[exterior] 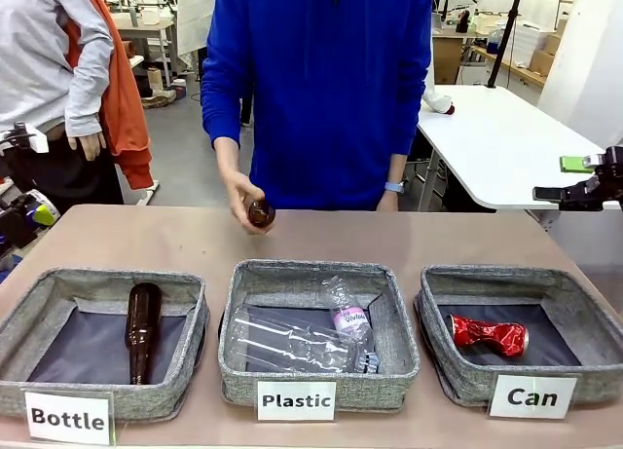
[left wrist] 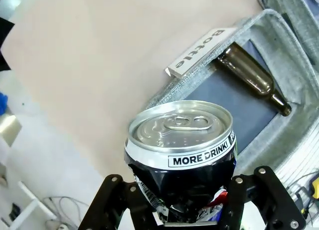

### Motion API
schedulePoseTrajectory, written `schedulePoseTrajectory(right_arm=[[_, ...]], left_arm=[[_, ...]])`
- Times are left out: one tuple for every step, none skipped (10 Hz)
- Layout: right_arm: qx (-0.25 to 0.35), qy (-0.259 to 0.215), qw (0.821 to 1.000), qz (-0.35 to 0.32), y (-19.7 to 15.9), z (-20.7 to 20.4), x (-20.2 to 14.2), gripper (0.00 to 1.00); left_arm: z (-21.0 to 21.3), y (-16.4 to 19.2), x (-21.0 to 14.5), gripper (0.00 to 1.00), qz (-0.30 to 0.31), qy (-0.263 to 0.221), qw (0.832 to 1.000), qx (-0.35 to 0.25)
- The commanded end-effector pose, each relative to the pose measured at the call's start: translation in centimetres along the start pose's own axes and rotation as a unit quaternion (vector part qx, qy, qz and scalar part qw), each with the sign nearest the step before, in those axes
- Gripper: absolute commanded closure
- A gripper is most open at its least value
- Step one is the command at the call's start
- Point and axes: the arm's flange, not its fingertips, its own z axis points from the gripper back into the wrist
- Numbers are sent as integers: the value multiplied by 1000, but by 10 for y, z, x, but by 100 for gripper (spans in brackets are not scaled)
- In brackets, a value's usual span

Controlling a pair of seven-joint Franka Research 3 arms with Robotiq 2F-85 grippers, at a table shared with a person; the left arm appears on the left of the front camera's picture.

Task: Sort the can waste into the basket.
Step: Pick up the can waste from the table and place it in the right Fabric basket.

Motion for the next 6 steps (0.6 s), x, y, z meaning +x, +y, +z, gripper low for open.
schedulePoseTrajectory(right_arm=[[1,6,1000,3,2,1,-1,0],[1,6,1000,3,2,1,-1,0],[1,6,1000,3,2,1,-1,0],[1,6,1000,3,2,1,-1,0],[1,6,1000,3,2,1,-1,0],[1,6,1000,3,2,1,-1,0]], left_arm=[[4,-35,12,96,-36,-15,999,-3],[18,-69,32,96,-66,-22,997,16],[32,-98,55,96,-102,-23,994,27],[34,-121,76,96,-133,-9,991,27],[30,-145,97,96,-176,5,984,26],[24,-163,113,96,-205,24,977,48]])
